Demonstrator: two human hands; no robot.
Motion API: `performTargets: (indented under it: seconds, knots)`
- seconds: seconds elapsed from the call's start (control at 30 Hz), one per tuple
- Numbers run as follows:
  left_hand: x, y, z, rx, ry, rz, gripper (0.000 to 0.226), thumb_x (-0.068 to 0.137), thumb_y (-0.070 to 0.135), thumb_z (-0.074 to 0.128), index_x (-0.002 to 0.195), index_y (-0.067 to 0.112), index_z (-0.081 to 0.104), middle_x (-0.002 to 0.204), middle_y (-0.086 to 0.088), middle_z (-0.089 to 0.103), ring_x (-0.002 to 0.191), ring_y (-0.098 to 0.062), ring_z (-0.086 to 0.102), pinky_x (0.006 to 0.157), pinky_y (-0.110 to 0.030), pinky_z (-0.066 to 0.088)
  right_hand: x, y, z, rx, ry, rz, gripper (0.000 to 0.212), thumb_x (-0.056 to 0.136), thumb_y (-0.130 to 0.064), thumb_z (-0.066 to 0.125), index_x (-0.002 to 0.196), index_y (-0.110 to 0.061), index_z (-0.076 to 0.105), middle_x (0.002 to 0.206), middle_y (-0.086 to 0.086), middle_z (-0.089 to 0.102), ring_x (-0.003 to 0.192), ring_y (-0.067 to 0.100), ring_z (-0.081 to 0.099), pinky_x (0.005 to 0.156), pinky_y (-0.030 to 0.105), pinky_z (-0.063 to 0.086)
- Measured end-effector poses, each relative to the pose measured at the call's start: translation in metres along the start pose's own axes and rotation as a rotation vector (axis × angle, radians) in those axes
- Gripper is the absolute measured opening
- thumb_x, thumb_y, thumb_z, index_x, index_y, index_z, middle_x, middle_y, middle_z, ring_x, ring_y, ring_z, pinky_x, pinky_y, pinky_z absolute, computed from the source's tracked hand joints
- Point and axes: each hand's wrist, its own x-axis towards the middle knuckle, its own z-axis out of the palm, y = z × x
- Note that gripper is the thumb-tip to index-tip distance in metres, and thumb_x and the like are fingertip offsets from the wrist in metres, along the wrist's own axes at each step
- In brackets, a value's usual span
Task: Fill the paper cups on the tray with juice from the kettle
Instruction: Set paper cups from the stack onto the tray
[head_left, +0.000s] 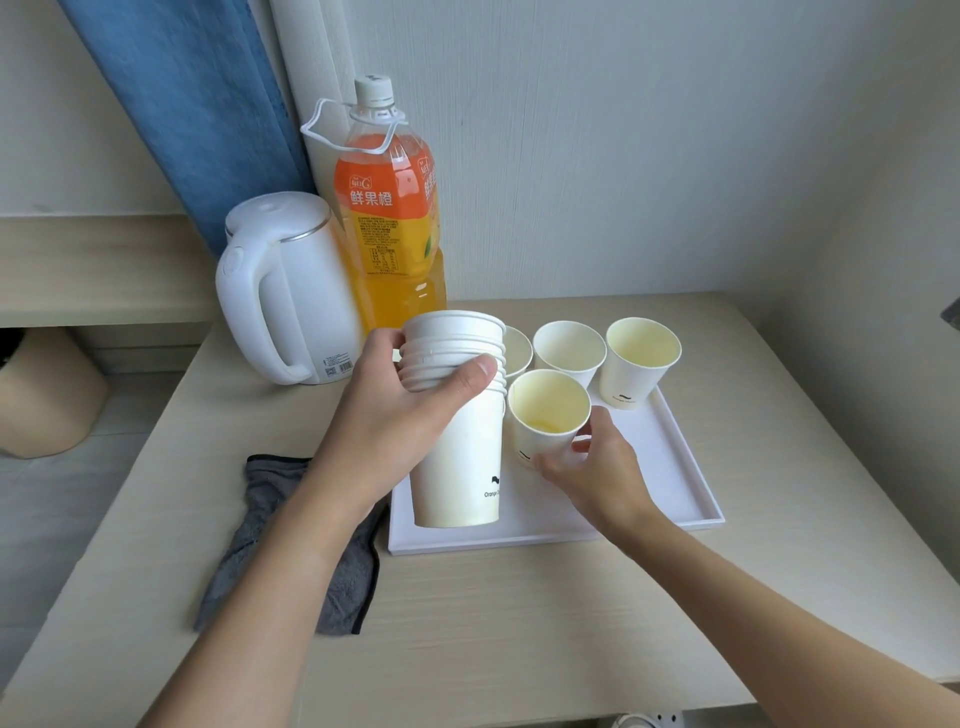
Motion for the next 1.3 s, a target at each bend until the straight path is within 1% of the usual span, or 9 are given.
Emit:
performTargets:
  seconds: [0.33, 0.57, 0.63, 0.7, 0.77, 0.87, 1.0, 1.13, 1.3]
  knots:
    - [0.001, -0.001, 0.000, -0.003, -0.003, 0.002, 0.076, 0.057, 0.062, 0.081, 0.119, 0.026, 0.055, 0.107, 0.007, 0.074, 0.092, -0.007, 0.074, 0.087, -0.042, 0.062, 0.001, -0.003, 0.001, -0.040, -0.006, 0.012, 0.042, 0.075, -0.032, 0.074, 0.105, -0.021, 0.047, 0.104, -0.005, 0.059, 0.098, 0.018, 0.056, 0.085, 0.047, 0.051]
    - [0.001, -0.001, 0.001, -0.020, -0.003, 0.010, 0.071, 0.062, 0.056, 0.081, 0.121, 0.025, 0.055, 0.107, 0.007, 0.074, 0.090, -0.005, 0.074, 0.086, -0.040, 0.062, 0.000, -0.006, 0.001, -0.048, -0.007, 0.033, 0.042, 0.076, -0.031, 0.074, 0.107, -0.020, 0.048, 0.103, -0.006, 0.059, 0.098, 0.018, 0.056, 0.086, 0.046, 0.050]
    - [0.001, -0.001, 0.001, -0.021, -0.005, 0.014, 0.072, 0.062, 0.056, 0.081, 0.121, 0.026, 0.055, 0.108, 0.009, 0.074, 0.090, -0.004, 0.074, 0.085, -0.038, 0.062, -0.001, -0.005, -0.001, -0.047, -0.024, 0.054, 0.048, 0.076, -0.028, 0.074, 0.115, -0.018, 0.048, 0.109, -0.005, 0.057, 0.102, 0.018, 0.055, 0.087, 0.045, 0.051]
    - [0.000, -0.001, 0.002, -0.015, -0.015, 0.023, 0.073, 0.062, 0.056, 0.083, 0.124, 0.027, 0.055, 0.108, 0.011, 0.074, 0.090, -0.002, 0.073, 0.085, -0.036, 0.062, -0.004, -0.005, -0.003, -0.035, -0.029, 0.083, 0.063, 0.078, -0.020, 0.072, 0.133, -0.016, 0.041, 0.119, 0.000, 0.053, 0.109, 0.019, 0.053, 0.088, 0.040, 0.050]
    - [-0.001, -0.002, 0.003, -0.014, -0.034, 0.033, 0.077, 0.065, 0.053, 0.090, 0.128, 0.026, 0.055, 0.108, 0.012, 0.074, 0.091, -0.001, 0.073, 0.084, -0.033, 0.061, -0.010, -0.011, -0.010, 0.017, 0.060, 0.087, 0.063, 0.083, -0.013, 0.067, 0.138, -0.017, 0.037, 0.117, 0.002, 0.052, 0.103, 0.017, 0.053, 0.078, 0.033, 0.049]
    - [-0.001, -0.002, 0.007, 0.001, -0.089, 0.076, 0.080, 0.065, 0.051, 0.091, 0.132, 0.026, 0.056, 0.111, 0.012, 0.074, 0.093, -0.001, 0.073, 0.078, -0.024, 0.058, -0.021, -0.035, -0.023, 0.224, 0.177, -0.052, 0.037, 0.090, -0.012, 0.059, 0.124, -0.024, 0.048, 0.090, -0.005, 0.055, 0.076, 0.005, 0.052, 0.066, 0.022, 0.042]
    - [-0.003, -0.004, 0.012, 0.035, -0.193, 0.133, 0.072, 0.064, 0.047, 0.087, 0.128, 0.025, 0.060, 0.109, 0.011, 0.075, 0.097, -0.004, 0.072, 0.081, -0.024, 0.057, -0.034, -0.069, -0.038, 0.532, -0.038, -0.257, 0.020, 0.099, -0.024, 0.056, 0.118, -0.027, 0.062, 0.079, -0.008, 0.056, 0.075, 0.008, 0.051, 0.072, 0.023, 0.043]
    - [-0.006, -0.006, 0.013, 0.061, -0.260, 0.165, 0.064, 0.067, 0.042, 0.089, 0.121, 0.022, 0.061, 0.102, 0.009, 0.074, 0.091, -0.006, 0.070, 0.075, -0.020, 0.052, -0.037, -0.077, -0.043, 0.541, -0.150, -0.317, 0.019, 0.098, -0.022, 0.055, 0.093, -0.011, 0.069, 0.073, -0.009, 0.060, 0.067, 0.006, 0.049, 0.068, 0.020, 0.041]
    - [-0.004, -0.007, 0.012, 0.067, -0.302, 0.181, 0.065, 0.068, 0.038, 0.087, 0.126, 0.025, 0.061, 0.106, 0.008, 0.074, 0.094, -0.007, 0.071, 0.075, -0.019, 0.055, -0.033, -0.073, -0.045, 0.561, -0.134, -0.355, 0.024, 0.091, -0.034, 0.057, 0.085, -0.014, 0.067, 0.071, -0.010, 0.059, 0.071, 0.011, 0.049, 0.069, 0.025, 0.041]
